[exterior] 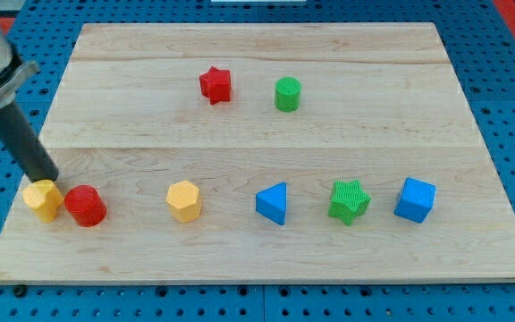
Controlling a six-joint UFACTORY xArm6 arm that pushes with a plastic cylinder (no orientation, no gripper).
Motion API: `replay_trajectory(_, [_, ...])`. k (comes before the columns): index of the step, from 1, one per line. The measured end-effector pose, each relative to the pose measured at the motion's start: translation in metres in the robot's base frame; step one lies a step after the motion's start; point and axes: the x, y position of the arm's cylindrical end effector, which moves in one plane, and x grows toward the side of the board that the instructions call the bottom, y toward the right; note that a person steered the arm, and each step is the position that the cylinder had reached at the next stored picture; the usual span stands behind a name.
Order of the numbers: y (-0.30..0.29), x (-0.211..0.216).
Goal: Move the red star left of the green circle
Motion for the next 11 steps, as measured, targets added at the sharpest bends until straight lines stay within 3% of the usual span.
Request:
replay_trajectory(2, [-0.023, 0.001])
replay_trajectory(3, [-0.021, -0.04])
replay_trajectory(6, [0.15, -0.201])
replay_trajectory(7, [0.188, -0.209])
replay_trajectory(9, [0.197, -0.143])
replay_trajectory(11, [0.235, -0.183])
